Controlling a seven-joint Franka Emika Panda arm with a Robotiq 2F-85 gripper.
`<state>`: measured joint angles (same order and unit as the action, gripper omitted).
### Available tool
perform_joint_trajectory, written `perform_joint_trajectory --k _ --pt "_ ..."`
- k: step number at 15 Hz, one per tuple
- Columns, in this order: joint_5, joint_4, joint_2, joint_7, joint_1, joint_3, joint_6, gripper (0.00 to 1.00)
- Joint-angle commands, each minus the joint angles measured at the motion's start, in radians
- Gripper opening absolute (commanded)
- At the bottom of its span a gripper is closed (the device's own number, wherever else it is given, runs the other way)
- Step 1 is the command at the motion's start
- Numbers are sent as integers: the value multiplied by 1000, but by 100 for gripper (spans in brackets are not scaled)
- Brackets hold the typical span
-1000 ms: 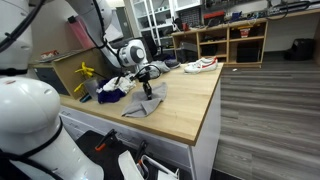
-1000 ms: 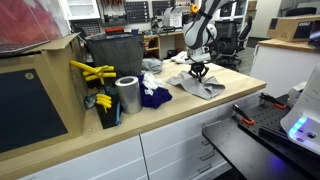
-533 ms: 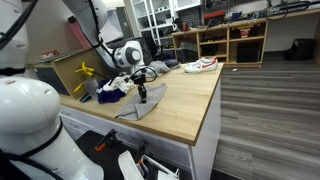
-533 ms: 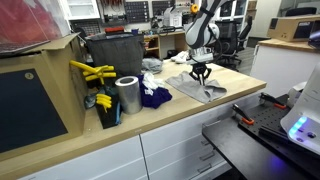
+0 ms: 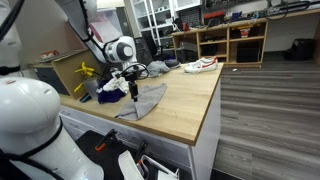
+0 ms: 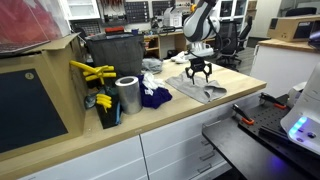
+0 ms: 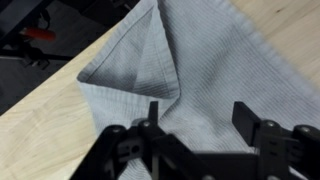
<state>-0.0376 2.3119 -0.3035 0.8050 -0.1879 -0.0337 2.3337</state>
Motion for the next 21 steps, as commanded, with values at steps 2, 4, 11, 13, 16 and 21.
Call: perform_joint_trajectory --k 2,4,11,13,16,21 --pt "-81 28 74 -28 -5 -57 -59 100" --pt "-107 33 78 -33 -10 -80 -73 100" --pt "-100 21 36 -57 -32 -112 -60 100" --pt "-76 -3 13 -92 -37 -108 -70 100" --pt "-35 -26 -16 -188 -42 -110 -79 100" --pt "35 -54 -54 -294 -69 -107 -59 100"
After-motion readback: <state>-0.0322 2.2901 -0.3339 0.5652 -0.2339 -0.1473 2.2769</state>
